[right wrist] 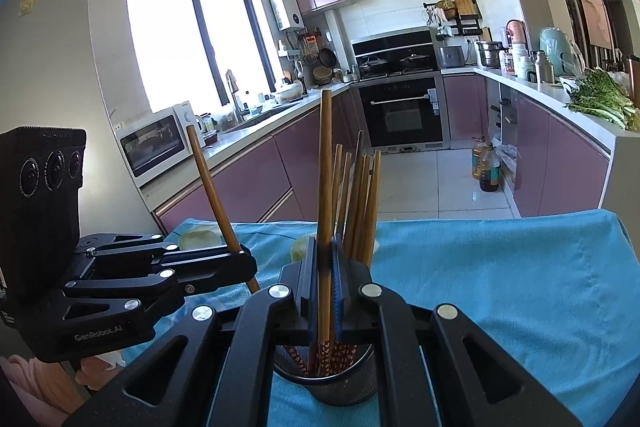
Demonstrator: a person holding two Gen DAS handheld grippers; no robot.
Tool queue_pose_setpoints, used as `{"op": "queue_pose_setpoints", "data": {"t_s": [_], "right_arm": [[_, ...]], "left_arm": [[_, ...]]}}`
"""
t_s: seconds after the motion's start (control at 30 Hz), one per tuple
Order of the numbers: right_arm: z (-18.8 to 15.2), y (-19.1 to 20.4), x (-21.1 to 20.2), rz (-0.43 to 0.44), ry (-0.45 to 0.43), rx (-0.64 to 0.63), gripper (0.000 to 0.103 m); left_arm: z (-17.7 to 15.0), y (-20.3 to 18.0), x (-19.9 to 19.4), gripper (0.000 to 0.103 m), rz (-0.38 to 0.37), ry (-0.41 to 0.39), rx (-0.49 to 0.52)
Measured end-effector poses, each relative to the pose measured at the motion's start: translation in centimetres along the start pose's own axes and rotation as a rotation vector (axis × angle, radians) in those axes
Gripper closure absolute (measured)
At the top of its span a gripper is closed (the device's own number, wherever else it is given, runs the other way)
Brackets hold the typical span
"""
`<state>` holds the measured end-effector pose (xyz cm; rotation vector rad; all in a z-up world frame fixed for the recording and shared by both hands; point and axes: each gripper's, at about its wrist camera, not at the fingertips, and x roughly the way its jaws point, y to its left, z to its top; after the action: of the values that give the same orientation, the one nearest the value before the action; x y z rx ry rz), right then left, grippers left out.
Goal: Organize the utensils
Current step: 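Lower the right gripper's chopstick into the mesh holder while the left gripper inserts its own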
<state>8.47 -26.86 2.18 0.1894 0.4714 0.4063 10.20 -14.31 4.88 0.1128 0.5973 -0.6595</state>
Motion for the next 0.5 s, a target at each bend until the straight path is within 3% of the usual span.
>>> {"op": "queue_pose_setpoints", "data": {"t_s": [0.5], "right_arm": [[0.0,-0.4,1.5,-0.003,0.032,0.020,0.097]], "left_arm": [[0.1,0.4,2.1,0.095,0.011,0.032,-0.013]]}}
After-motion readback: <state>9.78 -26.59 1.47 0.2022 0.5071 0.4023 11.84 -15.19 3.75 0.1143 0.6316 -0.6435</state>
